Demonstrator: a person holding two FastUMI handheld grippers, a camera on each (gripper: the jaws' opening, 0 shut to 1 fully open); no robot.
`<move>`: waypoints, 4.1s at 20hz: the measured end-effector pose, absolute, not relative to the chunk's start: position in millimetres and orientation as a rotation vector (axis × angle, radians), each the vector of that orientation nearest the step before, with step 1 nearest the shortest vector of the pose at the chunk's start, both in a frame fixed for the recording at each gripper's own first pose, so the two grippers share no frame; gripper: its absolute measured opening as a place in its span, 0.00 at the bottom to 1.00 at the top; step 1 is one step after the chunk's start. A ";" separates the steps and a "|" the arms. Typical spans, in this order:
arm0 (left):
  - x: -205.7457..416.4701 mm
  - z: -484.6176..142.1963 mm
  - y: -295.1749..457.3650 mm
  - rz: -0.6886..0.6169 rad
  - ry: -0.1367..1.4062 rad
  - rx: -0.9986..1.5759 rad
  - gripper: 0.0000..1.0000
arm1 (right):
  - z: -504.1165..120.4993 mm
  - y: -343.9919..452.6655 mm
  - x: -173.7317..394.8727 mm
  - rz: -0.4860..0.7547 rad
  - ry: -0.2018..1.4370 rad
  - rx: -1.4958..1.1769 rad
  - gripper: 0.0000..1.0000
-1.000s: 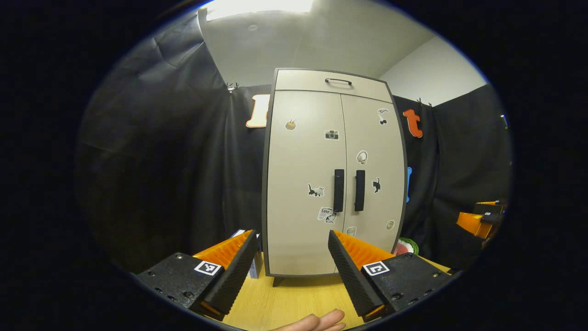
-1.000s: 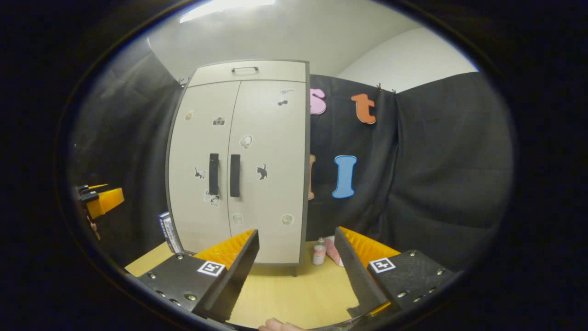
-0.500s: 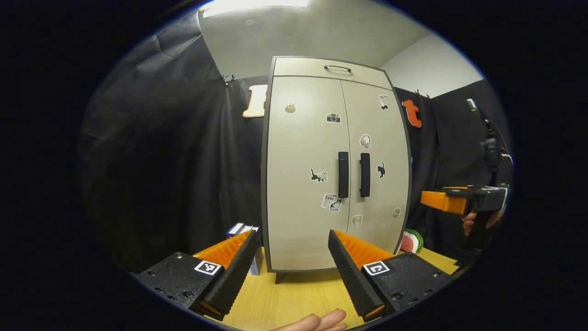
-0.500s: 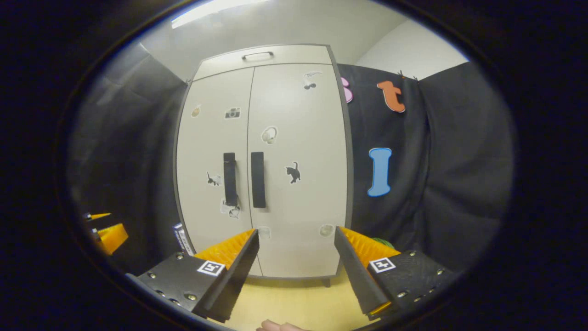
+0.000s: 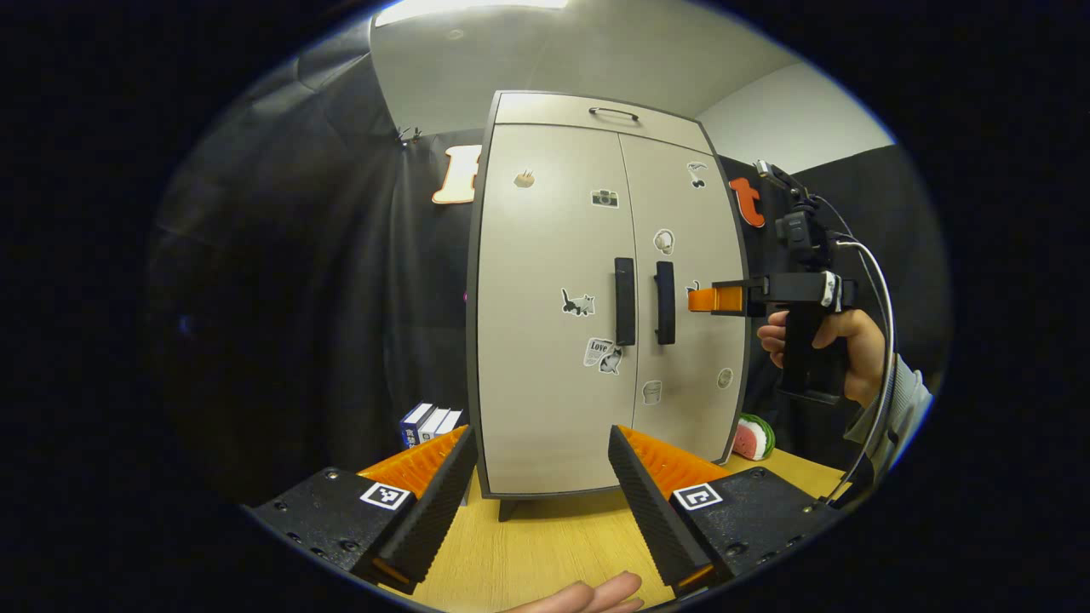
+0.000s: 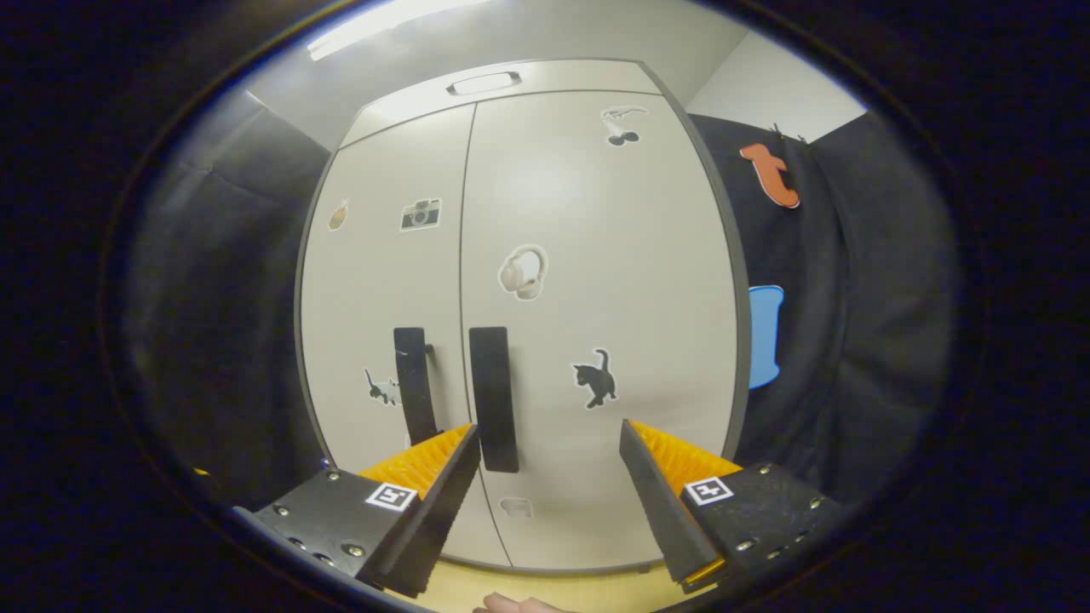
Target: Open the right door of the double-door shoe cabinet with the right hand, and open the left door with the left hand.
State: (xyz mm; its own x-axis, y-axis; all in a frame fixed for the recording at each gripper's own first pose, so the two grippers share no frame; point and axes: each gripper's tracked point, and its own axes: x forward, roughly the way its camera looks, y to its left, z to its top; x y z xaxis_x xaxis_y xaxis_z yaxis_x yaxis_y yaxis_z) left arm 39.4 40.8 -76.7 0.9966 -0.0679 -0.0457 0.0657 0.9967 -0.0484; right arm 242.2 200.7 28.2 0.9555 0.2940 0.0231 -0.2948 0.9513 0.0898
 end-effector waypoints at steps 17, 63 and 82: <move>21.5 -102.2 60.9 -0.012 0.062 -0.064 0.96 | 27.2 249.4 302.4 0.297 0.057 0.066 0.49; -35.4 -70.9 -12.5 -0.082 0.040 -0.067 0.97 | 25.6 171.4 210.8 0.394 0.114 0.068 0.17; -35.2 -87.1 -44.0 -0.150 0.065 -0.040 0.96 | 26.7 13.3 223.2 0.127 0.035 -0.043 0.02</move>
